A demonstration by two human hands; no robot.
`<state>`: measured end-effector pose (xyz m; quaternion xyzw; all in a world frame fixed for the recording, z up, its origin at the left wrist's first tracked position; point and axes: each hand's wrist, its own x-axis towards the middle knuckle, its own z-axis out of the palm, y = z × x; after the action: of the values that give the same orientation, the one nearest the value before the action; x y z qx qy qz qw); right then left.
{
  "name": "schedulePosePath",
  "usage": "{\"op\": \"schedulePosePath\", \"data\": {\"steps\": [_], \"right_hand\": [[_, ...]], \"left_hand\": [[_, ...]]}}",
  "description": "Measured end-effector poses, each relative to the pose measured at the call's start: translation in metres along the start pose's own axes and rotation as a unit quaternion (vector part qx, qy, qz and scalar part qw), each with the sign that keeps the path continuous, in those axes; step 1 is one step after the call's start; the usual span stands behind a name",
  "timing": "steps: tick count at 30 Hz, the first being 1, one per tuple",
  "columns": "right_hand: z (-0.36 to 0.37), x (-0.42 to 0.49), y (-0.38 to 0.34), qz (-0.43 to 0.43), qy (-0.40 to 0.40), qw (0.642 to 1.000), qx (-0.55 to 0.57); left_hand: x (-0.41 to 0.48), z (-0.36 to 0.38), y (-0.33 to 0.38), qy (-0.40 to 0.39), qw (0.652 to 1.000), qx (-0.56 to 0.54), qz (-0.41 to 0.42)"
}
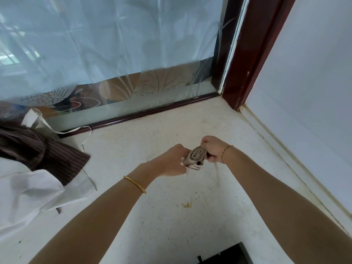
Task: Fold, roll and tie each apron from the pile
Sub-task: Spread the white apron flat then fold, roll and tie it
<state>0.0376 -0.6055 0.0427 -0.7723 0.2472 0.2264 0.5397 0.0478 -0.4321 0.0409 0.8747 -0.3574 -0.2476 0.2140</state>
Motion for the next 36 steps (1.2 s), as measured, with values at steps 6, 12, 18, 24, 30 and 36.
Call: {"op": "schedulePosePath", "data": {"steps": [6, 12, 18, 24, 30, 36], "right_hand": [[0.002, -0.001, 0.007, 0.085, -0.022, 0.978, 0.188], [-0.003, 0.001, 0.020, 0.033, -0.051, 0.992, 0.108], [0.014, 0.000, 0.033, 0.007, -0.057, 0.995, -0.080], [0.051, 0.009, 0.062, -0.045, 0.004, 0.955, -0.294], [0.094, -0.003, 0.072, -0.127, 0.042, 0.916, -0.379], [0.133, 0.005, 0.081, -0.109, 0.029, 0.903, -0.414]], "left_hand": [[-0.003, 0.005, 0.003, 0.082, 0.983, -0.151, -0.058], [0.000, 0.007, -0.022, 0.120, 0.915, -0.334, -0.193], [0.004, 0.035, -0.045, 0.112, 0.882, -0.363, -0.279], [0.002, 0.080, -0.064, 0.127, 0.856, -0.326, -0.380], [0.001, 0.093, -0.074, 0.122, 0.894, -0.206, -0.379], [-0.002, 0.083, -0.080, 0.034, 0.936, -0.075, -0.342]]}}
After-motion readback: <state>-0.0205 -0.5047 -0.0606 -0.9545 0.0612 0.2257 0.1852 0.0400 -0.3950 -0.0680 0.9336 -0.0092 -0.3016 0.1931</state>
